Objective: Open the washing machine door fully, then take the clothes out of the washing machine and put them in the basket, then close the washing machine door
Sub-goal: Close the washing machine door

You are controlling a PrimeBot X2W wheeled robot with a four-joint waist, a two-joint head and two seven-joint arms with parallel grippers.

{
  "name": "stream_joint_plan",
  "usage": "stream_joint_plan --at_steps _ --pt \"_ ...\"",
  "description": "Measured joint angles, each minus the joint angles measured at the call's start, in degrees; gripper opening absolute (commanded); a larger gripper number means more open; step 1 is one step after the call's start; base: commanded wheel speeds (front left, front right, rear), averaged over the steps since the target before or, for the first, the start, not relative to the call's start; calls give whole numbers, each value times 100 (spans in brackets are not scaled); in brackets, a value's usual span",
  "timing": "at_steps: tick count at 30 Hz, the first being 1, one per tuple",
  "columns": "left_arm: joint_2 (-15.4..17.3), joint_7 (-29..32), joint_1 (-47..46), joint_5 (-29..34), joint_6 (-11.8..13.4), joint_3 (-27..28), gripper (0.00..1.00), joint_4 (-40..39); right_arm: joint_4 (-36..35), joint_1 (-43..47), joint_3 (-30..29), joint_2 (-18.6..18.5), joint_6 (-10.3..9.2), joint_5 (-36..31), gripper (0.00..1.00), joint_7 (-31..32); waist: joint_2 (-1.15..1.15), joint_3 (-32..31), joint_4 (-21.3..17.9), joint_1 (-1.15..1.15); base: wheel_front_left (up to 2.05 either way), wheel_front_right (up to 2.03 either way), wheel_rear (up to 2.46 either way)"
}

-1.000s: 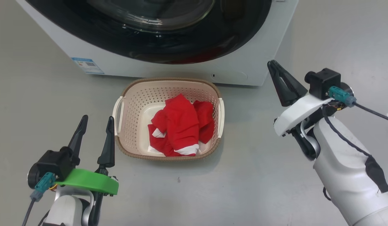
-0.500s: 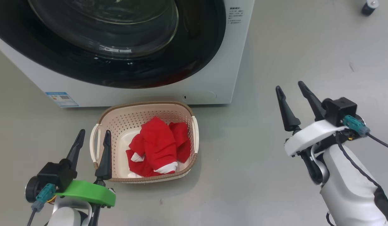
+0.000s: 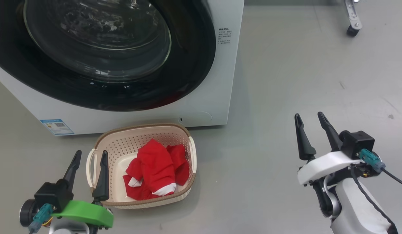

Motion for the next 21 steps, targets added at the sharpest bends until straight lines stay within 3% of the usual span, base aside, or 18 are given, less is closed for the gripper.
stream_joint_plan --at_steps 21 --pt "5 0 278 21 -4 163 100 -104 -421 713 -386 157 -87 -270 100 0 0 -416 -98 0 0 0 0"
